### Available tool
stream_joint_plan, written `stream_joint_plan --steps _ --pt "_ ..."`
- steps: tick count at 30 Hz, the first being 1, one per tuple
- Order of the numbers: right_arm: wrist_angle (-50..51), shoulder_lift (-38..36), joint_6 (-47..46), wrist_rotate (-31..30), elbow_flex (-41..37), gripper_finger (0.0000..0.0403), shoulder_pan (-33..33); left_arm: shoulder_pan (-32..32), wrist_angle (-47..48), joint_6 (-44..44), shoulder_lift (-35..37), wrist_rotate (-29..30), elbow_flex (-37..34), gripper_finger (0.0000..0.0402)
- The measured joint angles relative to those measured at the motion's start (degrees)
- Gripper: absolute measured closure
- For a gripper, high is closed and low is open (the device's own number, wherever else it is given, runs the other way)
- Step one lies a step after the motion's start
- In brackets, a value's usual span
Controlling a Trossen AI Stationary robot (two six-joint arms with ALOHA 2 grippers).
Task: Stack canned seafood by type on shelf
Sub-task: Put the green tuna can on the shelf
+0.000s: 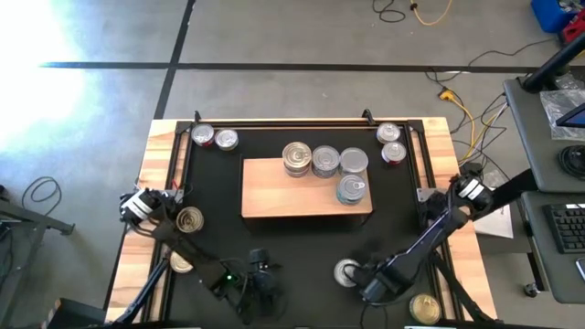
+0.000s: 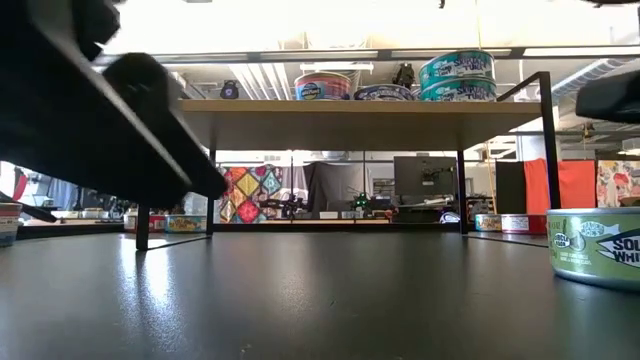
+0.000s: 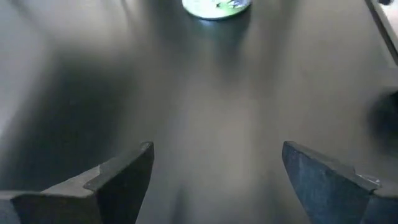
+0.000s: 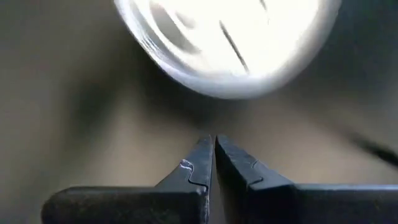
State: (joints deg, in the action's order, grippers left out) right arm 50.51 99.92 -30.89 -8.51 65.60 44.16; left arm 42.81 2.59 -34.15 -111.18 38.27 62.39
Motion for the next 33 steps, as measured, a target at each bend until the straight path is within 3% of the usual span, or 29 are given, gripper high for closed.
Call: stream_joint_plan --steps 8,13,18,23,33 --pt "-9.7 2.1 1.6 -5.1 0.7 0.0390 -2.2 -4.6 -16.0 19.1 0.0 -5.9 -2.9 0.0063" --pt "-7.0 3.0 1.0 -5.0 0.7 0.0390 -3.1 -9.0 -16.1 20.1 0.0 -13.6 -3.0 0.0063" --pt "-3.4 3.0 0.9 -5.0 0.7 0.0390 -3.1 -10.7 -15.9 20.2 0.0 -15.5 -3.0 0.0060" --pt "-6.6 3.5 2.8 -5.0 0.7 0.0390 -3.6 -12.3 -15.8 19.7 0.0 -19.2 -3.0 0.0045" --pt "-10.3 4.7 6.0 -5.0 0.9 0.0390 -5.1 -12.9 -21.2 25.2 -3.2 -19.7 -2.7 0.0019"
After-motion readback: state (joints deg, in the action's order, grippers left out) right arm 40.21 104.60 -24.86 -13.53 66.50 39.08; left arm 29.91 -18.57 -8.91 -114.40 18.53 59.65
